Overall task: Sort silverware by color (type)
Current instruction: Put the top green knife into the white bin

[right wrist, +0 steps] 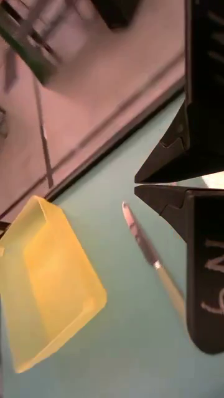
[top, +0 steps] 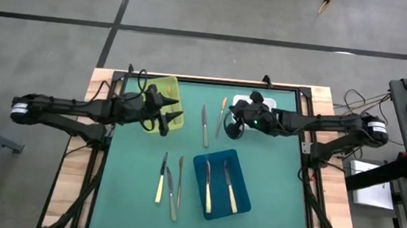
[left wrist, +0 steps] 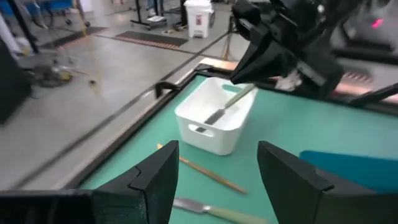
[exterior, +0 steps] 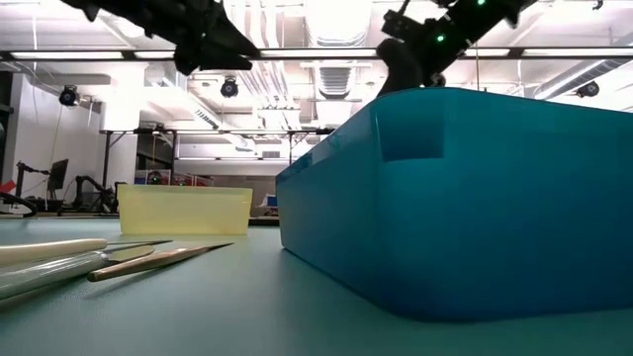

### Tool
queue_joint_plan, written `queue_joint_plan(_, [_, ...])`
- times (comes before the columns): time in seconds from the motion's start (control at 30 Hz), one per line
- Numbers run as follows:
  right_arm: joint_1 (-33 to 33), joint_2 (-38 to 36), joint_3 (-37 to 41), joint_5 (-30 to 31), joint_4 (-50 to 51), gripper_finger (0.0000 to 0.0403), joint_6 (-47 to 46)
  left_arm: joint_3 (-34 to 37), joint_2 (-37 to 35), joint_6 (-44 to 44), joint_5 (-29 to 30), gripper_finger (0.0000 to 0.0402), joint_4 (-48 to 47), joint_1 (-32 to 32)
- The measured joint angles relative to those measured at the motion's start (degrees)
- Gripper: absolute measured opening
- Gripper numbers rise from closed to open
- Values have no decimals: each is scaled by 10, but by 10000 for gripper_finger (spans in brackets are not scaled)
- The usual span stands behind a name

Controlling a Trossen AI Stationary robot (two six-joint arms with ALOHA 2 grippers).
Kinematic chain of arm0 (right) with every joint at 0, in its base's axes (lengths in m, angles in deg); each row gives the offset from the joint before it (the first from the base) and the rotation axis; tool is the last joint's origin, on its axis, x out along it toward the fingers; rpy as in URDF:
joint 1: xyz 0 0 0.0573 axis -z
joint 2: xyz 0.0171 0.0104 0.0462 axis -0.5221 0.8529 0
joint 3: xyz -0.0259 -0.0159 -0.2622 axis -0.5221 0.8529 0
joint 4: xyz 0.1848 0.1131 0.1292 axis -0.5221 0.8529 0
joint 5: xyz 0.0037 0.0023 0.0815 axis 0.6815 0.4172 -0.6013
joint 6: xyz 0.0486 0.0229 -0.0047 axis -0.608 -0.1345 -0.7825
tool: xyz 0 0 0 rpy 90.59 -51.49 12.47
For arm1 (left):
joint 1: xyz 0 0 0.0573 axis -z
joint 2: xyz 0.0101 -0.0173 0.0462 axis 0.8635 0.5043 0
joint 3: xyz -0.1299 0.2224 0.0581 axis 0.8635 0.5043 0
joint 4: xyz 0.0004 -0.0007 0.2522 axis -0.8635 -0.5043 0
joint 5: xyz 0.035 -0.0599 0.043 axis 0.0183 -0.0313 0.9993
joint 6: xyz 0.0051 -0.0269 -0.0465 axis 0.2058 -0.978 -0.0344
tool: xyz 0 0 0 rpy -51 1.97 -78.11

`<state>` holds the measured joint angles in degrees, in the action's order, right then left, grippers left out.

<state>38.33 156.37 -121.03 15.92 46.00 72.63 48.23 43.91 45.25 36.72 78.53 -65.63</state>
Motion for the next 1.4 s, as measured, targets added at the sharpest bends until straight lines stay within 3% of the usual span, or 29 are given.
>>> queue_joint_plan(0.27, [51, 78, -87, -109, 10, 9, -70, -39, 41, 117, 22, 200, -44, -25])
queue_joint_plan(0.8, [56, 302, -375, -112, 264, 9, -183, -37, 26, 235, 18, 200, -42, -160])
queue_joint_plan(0.93, [57, 335, -410, -115, 290, 9, -223, -37, 26, 248, 39, 200, -44, -168])
queue_joint_plan(1.1, [60, 364, -424, -149, 300, 9, -295, -37, 23, 244, 109, 200, -65, -169])
queue_joint_plan(1.4, [59, 431, -424, -254, 302, 9, -386, -21, -4, 241, 116, 200, -80, -168])
